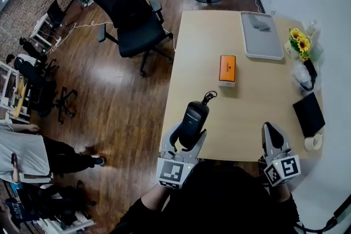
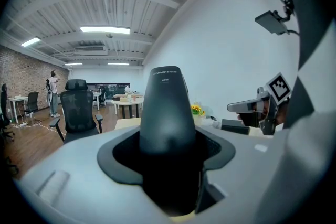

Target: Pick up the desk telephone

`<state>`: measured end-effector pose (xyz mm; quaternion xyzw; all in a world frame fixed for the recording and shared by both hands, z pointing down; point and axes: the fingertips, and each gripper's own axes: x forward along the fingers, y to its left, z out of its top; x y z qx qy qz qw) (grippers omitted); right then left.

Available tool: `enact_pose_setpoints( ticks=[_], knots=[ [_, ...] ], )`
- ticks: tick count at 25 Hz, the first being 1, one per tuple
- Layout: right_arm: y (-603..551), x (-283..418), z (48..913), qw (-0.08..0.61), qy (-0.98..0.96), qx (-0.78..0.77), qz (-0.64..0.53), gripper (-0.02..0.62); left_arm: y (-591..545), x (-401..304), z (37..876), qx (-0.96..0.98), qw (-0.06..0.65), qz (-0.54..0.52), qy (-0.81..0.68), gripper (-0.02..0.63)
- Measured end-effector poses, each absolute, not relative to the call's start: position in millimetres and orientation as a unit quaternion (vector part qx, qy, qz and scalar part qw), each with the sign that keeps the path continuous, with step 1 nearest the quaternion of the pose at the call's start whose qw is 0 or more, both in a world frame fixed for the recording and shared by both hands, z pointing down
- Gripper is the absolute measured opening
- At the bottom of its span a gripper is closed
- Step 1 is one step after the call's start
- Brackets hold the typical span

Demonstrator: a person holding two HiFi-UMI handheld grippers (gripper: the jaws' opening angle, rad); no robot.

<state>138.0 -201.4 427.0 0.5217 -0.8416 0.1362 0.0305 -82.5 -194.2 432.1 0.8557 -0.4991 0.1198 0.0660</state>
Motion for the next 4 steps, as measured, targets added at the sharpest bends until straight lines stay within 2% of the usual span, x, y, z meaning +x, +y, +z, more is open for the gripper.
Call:
enact_pose_setpoints(
  ticks=[4],
  knots=[
    [-202.1, 138.5, 427.1, 0.031, -0.841, 0.522, 0.136, 0.0, -194.6, -82.4, 434.5, 0.855, 0.068, 0.124, -0.498, 0.262]
  ],
)
